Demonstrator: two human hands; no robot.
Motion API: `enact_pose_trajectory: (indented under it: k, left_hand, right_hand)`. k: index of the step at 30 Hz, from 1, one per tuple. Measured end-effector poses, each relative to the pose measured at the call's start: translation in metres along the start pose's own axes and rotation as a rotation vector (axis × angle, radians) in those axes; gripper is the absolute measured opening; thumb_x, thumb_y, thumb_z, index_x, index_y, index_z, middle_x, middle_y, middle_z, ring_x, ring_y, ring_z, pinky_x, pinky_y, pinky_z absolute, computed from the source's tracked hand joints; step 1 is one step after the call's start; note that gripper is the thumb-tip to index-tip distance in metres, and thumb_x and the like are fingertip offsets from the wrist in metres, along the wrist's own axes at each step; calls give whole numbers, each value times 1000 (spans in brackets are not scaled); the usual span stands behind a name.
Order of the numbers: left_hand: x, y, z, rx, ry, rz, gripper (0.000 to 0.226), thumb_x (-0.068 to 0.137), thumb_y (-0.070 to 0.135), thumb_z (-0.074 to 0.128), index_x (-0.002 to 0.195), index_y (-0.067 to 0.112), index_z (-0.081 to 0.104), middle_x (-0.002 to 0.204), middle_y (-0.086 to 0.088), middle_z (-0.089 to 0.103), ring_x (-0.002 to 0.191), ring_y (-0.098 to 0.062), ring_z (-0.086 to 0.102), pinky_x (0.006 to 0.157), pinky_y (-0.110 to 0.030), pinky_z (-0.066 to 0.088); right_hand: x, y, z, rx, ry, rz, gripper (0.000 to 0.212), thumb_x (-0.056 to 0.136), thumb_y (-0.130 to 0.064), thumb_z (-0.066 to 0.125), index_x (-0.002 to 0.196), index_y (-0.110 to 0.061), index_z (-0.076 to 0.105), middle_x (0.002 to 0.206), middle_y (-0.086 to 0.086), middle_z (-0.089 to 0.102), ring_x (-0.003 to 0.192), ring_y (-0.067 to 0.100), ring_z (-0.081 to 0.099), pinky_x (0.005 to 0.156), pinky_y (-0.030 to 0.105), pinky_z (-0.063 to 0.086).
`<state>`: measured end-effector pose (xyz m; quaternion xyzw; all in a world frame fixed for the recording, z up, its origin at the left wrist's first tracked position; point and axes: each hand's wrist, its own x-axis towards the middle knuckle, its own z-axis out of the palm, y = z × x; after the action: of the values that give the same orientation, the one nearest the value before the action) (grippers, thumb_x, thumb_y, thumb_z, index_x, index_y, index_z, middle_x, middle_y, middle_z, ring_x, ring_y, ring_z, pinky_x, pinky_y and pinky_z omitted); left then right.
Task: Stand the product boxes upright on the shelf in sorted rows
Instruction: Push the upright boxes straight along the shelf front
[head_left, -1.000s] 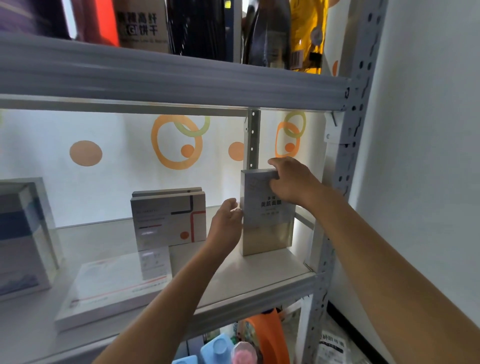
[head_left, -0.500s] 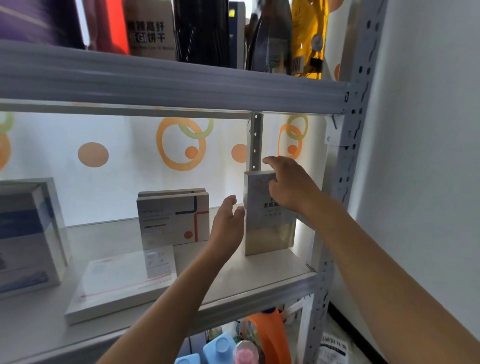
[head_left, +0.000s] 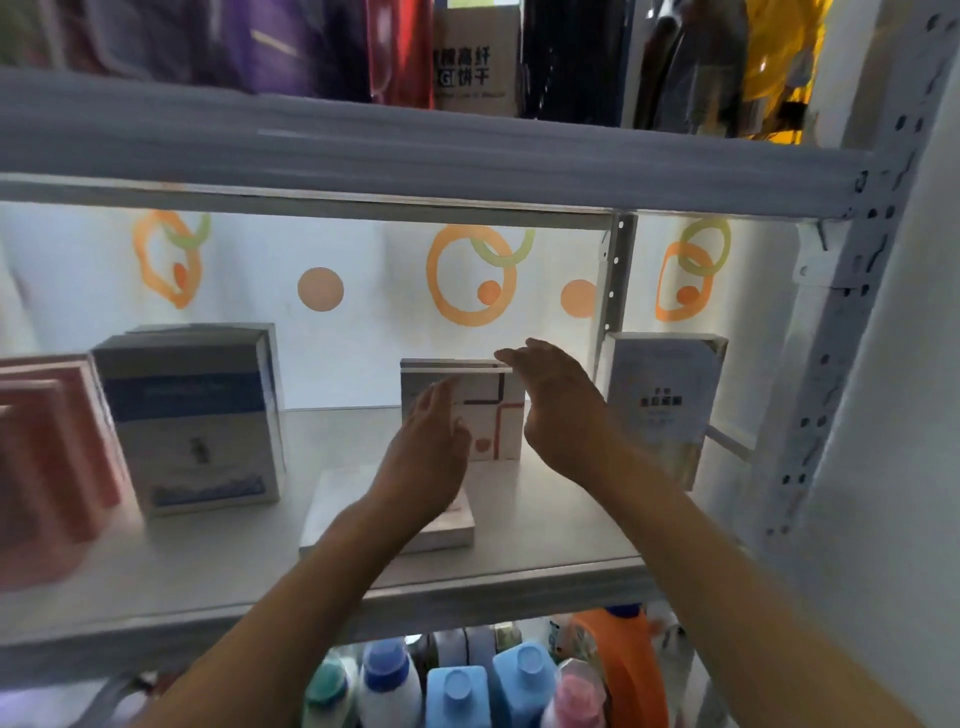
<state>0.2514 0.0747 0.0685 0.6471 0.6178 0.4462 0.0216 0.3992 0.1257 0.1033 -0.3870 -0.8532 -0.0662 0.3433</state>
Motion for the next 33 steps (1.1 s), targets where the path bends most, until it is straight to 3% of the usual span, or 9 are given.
enact_pose_trajectory:
  k: [4, 7, 13, 17, 20, 23, 26, 30, 33]
  left_hand:
    - [-24, -33, -34, 54, -51, -92, 42, 101, 22, 45, 142, 23, 40, 147, 0, 44, 131, -19, 45, 101, -24, 34]
    - [-44, -58, -50, 158, -140, -213, 46, 101, 23, 44, 146, 18, 35, 152, -5, 37, 137, -22, 37, 111, -31, 29]
    - [-69, -84, -68, 182, -334, -318, 77, 88, 45, 64, 149, 16, 27, 153, -6, 33, 136, -21, 36, 111, -32, 31]
    - [-81, -87, -69, 39, -352, -286, 87, 84, 33, 72, 152, 21, 19, 155, 0, 30, 136, -17, 37, 106, -27, 32]
    - [-86, -90, -71, 9, -334, -220, 88, 84, 29, 72, 152, 30, 16, 154, 1, 34, 136, -16, 39, 108, -30, 36]
    - [-89, -93, -73, -52, -331, -167, 94, 80, 23, 76, 151, 36, 16, 151, 4, 39, 133, -10, 41, 99, -19, 37]
    - [-91, -88, -72, -76, -241, -69, 91, 80, 17, 76, 148, 39, 21, 147, 9, 42, 123, -3, 43, 90, -11, 36]
    - [-83, -75, -69, -64, -6, 56, 64, 89, 22, 67, 143, 34, 36, 139, 8, 51, 117, -5, 52, 92, -10, 36]
    - [-67, -66, -67, -157, 119, 31, 51, 90, 28, 64, 136, 32, 42, 120, 12, 59, 96, 0, 59, 73, 0, 43]
  right_hand:
    - [-12, -14, 45, 84, -59, 90, 44, 89, -6, 62, 131, -17, 58, 129, 5, 62, 115, 23, 59, 100, 37, 50]
    - [-21, -22, 67, 174, -152, 209, 19, 98, -20, 52, 112, -16, 65, 105, 4, 69, 93, 18, 66, 85, 31, 55]
    - [-34, -27, 87, 227, -316, 401, 30, 97, -39, 54, 116, -16, 61, 110, 3, 68, 90, 17, 64, 85, 31, 55]
    - [-42, -32, 90, 274, -329, 377, 39, 97, -40, 55, 128, -17, 55, 116, 3, 66, 95, 17, 64, 86, 31, 56]
    - [-49, -31, 91, 317, -274, 361, 28, 100, -37, 50, 118, -18, 61, 116, 2, 67, 92, 12, 63, 76, 19, 54]
    - [-55, -32, 85, 517, -172, 412, 32, 105, -36, 38, 115, -20, 64, 110, -2, 67, 93, 10, 63, 68, 12, 46]
    - [-57, -34, 73, 616, -4, 437, 40, 106, -38, 29, 105, -17, 64, 101, 0, 66, 86, 9, 61, 68, 18, 46]
    - [-56, -31, 54, 776, 197, 441, 49, 105, -41, 25, 108, -15, 66, 97, 3, 67, 84, 14, 58, 70, 27, 46]
    - [-53, -27, 46, 813, 310, 417, 51, 90, -41, 27, 104, -15, 68, 92, 12, 66, 85, 29, 57, 75, 37, 46]
